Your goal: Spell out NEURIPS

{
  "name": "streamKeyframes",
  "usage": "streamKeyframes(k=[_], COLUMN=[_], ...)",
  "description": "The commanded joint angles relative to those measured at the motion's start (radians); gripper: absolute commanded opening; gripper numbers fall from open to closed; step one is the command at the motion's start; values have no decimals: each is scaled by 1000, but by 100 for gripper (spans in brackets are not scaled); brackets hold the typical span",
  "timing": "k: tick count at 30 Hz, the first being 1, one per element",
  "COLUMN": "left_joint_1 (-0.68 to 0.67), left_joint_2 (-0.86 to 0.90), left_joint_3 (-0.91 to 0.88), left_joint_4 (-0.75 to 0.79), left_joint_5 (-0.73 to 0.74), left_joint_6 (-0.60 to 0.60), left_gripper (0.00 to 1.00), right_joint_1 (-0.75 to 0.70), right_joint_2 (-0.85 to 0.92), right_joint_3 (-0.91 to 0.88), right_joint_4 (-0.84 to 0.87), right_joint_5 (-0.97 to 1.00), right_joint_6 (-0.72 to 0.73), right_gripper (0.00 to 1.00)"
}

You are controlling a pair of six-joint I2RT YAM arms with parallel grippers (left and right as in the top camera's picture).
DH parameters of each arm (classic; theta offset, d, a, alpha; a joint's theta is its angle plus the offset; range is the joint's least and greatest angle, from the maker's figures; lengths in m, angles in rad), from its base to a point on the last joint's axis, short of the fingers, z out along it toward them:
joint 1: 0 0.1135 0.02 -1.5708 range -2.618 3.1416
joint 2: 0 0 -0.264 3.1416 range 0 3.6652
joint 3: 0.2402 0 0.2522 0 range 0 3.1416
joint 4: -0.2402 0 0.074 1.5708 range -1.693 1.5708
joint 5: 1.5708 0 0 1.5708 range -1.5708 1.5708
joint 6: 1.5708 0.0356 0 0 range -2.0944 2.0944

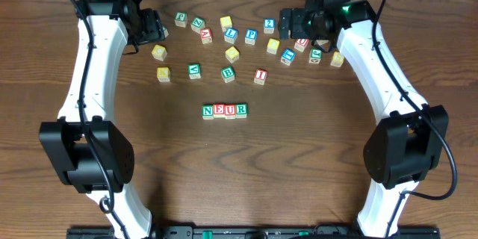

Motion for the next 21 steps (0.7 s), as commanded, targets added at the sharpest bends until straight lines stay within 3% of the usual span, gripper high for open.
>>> streamKeyframes(k=[1, 21], left_joint_1=[1, 1], left_joint_2=[-11, -10], left_joint_3=[-3, -5], left_joint_4=[-2, -1], left_joint_5=[-2, -2], left_joint_6=[-7, -7], left_gripper=[75, 75], right_joint_1=[-4, -159], right_joint_2=[-22, -22], right_joint_3=[18, 18], right_joint_4=[-9, -126], right_joint_5=[4, 4], right_joint_6=[-2, 25], right_gripper=[96, 91])
